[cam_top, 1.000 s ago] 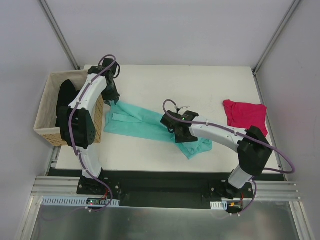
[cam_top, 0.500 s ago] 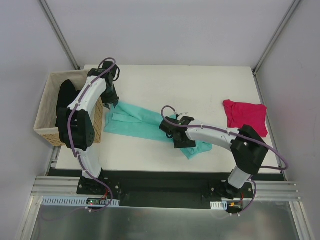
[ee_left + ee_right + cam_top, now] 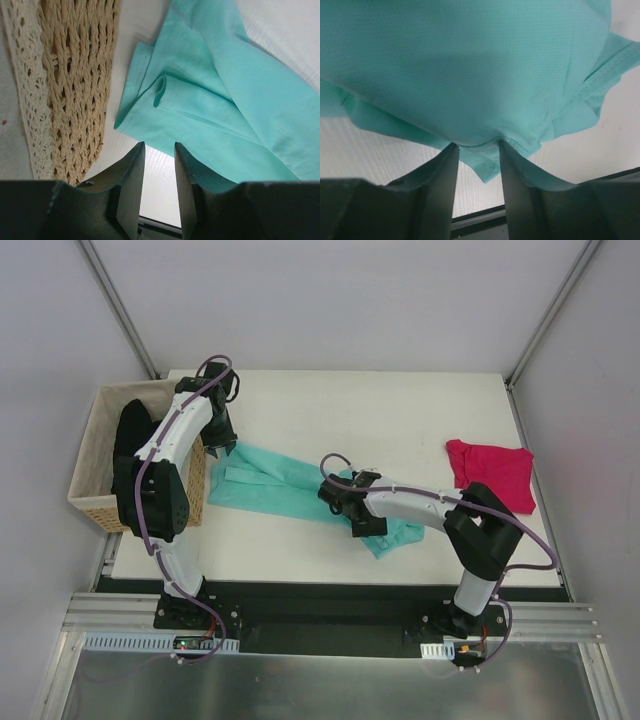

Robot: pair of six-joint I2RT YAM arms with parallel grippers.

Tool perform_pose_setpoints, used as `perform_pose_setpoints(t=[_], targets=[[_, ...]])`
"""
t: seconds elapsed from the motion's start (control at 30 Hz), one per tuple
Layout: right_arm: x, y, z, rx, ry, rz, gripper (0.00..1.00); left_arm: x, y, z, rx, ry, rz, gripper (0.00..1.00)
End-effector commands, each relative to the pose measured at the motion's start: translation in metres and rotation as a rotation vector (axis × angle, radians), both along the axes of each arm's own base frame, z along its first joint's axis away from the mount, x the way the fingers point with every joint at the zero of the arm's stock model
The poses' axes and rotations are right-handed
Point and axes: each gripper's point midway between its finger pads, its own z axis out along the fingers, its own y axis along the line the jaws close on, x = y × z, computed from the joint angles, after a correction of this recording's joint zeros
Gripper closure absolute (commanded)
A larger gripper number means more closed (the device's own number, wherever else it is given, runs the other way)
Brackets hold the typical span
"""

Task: Fold and stack the t-shirts
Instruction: Fold the other side of the tshirt into a rectangle

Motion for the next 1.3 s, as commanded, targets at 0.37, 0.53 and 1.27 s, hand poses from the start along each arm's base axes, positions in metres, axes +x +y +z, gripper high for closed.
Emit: perform_pose_setpoints(t=[0.37, 0.53, 1.27], targets=[[0.029, -0.025, 0.044, -0.112, -0.118, -0.09, 0.99, -0.002, 0.002, 0.019, 0.0, -0.041, -0.006, 0.69], [0.036, -0.036, 0.063, -0.138, -0.169, -0.124, 0.99, 0.001, 0.0, 0.02, -0.007, -0.045, -0.008, 0.69], [0.126, -0.053, 0.095, -0.194, -0.216, -0.164, 0.99, 0.004, 0.006, 0.022, 0.006, -0.052, -0.006, 0.67]])
